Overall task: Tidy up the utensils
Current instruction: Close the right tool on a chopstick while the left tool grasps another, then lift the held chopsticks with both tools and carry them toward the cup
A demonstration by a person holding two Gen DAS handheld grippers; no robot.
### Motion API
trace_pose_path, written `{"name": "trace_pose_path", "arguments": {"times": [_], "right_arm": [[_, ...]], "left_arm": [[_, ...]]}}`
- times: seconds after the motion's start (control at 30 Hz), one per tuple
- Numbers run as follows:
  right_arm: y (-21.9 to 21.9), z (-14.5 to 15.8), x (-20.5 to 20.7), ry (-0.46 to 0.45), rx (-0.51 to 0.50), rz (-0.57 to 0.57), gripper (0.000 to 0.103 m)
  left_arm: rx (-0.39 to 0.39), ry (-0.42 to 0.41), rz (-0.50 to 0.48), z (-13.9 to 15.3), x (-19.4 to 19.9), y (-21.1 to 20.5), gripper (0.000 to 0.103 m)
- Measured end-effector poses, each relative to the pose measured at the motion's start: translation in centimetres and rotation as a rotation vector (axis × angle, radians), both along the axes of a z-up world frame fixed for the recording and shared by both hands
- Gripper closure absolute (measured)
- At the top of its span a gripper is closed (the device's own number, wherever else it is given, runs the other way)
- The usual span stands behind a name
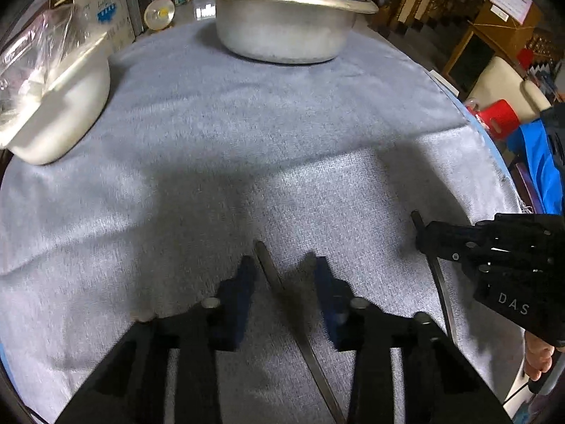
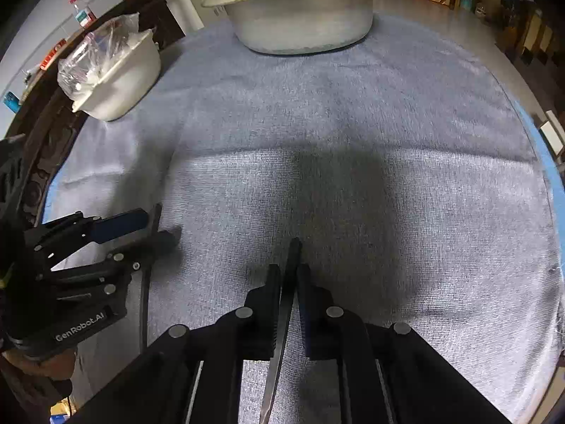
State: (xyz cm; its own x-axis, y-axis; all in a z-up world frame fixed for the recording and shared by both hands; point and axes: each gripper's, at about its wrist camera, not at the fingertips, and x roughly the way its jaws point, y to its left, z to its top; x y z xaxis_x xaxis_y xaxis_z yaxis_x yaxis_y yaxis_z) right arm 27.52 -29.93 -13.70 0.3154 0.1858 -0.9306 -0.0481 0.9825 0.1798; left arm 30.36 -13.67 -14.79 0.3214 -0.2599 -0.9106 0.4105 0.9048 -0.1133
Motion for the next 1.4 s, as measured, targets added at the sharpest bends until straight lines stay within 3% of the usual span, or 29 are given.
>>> {"name": "trace_pose_path", "arguments": {"times": [0.07,0.2,0.57,0.63,0.7,1.4], "right_arm": [[0.4,-0.1,0.0,-0.01,-0.019,0.01,0.09],[0.8,0.0,-0.3,-0.026,-0.045,0.018,0.094],[-0.2,0.1,-1.2,0.033,-0.03,-0.02,0.092],[0.1,0.1,-1.1,0.043,-0.041,-0.014,0.092],[0.4,0.1,-0.9,0.043,-0.053,-0.009,0.092],[3.1,-0.6,-1.0,0.015,-0.142,0.03,0.092]], "left_arm": [[0.007,-0.015,-0.02,-0.1,-0.1,-0.3,0.092],[0.009,-0.027,-0.041,-0.2,-0.3,-0.1,0.098],[0.024,0.001,-0.055,0.0,-2.0,1.8,0.098],[0.027,0.007,-0.062,0.1,-2.0,1.4,0.092],[0.028,0.003,-0.07,0.1,-2.1,1.0,0.087],[0.067,-0.055,-0.073,0.0,-2.6,0.4,0.087]]}}
